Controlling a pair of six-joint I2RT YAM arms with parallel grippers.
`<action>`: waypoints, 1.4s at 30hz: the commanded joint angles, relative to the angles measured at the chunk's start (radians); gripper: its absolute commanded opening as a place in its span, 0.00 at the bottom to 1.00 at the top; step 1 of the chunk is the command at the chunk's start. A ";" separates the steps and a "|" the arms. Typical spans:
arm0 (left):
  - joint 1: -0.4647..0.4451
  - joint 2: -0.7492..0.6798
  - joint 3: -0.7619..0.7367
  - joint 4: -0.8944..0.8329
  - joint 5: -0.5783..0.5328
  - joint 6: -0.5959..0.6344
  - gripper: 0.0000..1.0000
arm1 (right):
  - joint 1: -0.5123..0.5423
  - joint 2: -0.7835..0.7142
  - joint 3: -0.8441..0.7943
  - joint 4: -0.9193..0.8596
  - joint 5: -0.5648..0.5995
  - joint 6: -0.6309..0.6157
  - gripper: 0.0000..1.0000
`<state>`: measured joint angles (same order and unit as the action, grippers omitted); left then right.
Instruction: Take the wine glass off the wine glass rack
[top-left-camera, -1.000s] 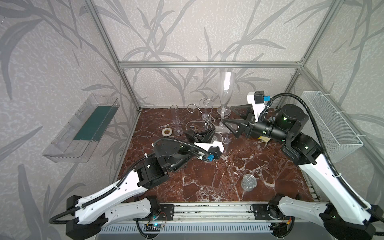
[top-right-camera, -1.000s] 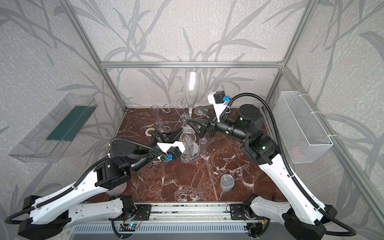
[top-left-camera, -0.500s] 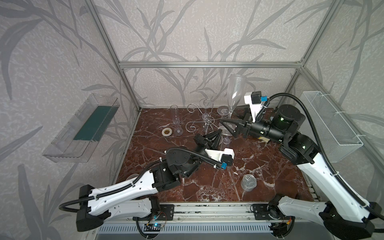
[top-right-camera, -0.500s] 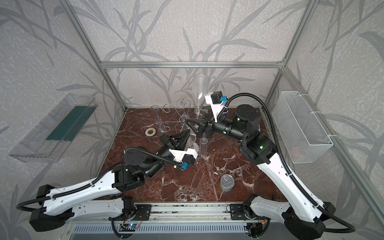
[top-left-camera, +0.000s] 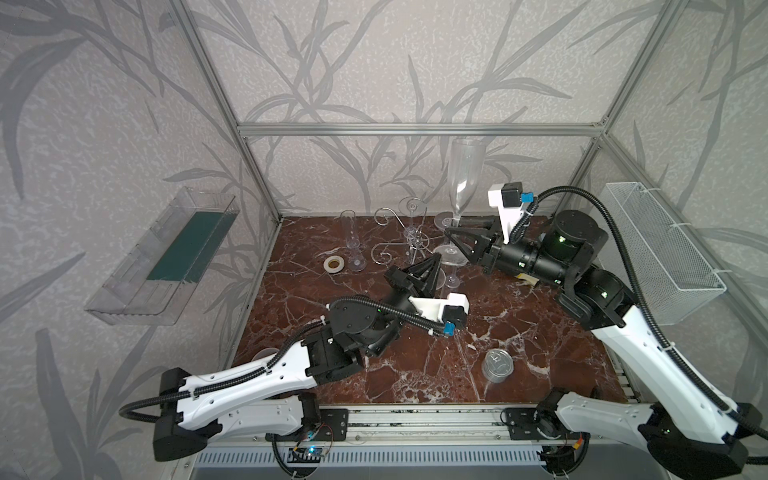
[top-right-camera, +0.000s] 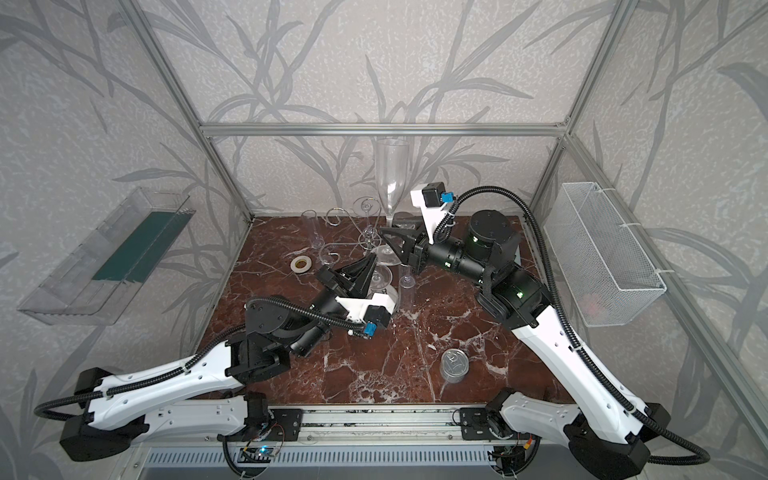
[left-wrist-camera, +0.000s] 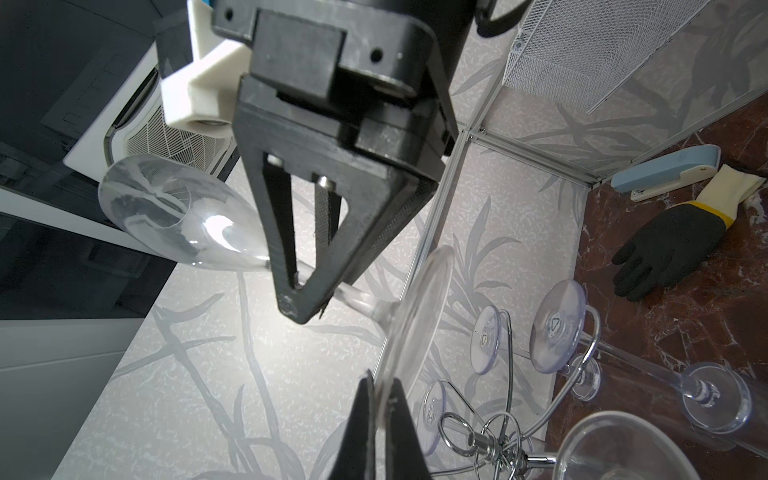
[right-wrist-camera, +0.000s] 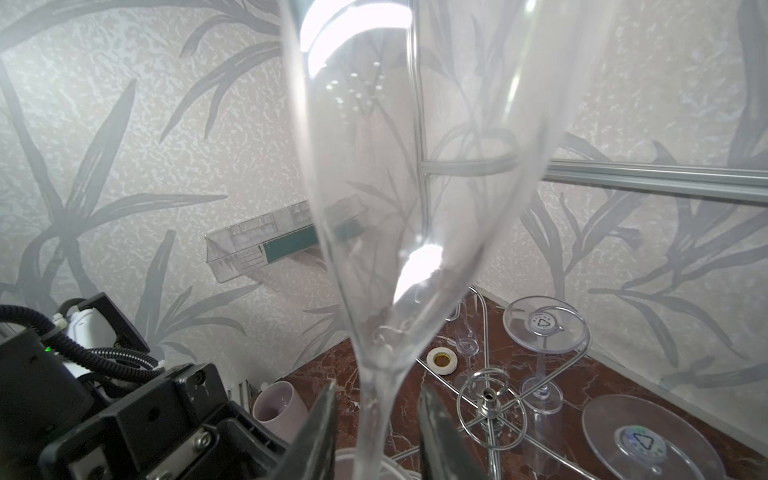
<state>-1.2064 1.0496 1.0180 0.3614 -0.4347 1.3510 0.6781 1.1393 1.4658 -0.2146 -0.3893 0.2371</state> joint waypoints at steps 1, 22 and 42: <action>-0.004 -0.004 -0.005 0.073 -0.017 0.032 0.00 | 0.008 -0.004 -0.009 0.040 -0.001 0.000 0.18; 0.005 -0.147 0.052 -0.140 0.083 -0.470 0.80 | 0.008 -0.053 -0.009 -0.021 0.109 -0.131 0.00; 0.408 -0.052 0.406 -0.415 0.844 -1.407 0.91 | 0.008 -0.183 -0.203 0.041 0.118 -0.353 0.00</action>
<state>-0.8196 0.9871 1.3918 -0.0959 0.2710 0.0978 0.6827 0.9806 1.2709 -0.2317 -0.2142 -0.0990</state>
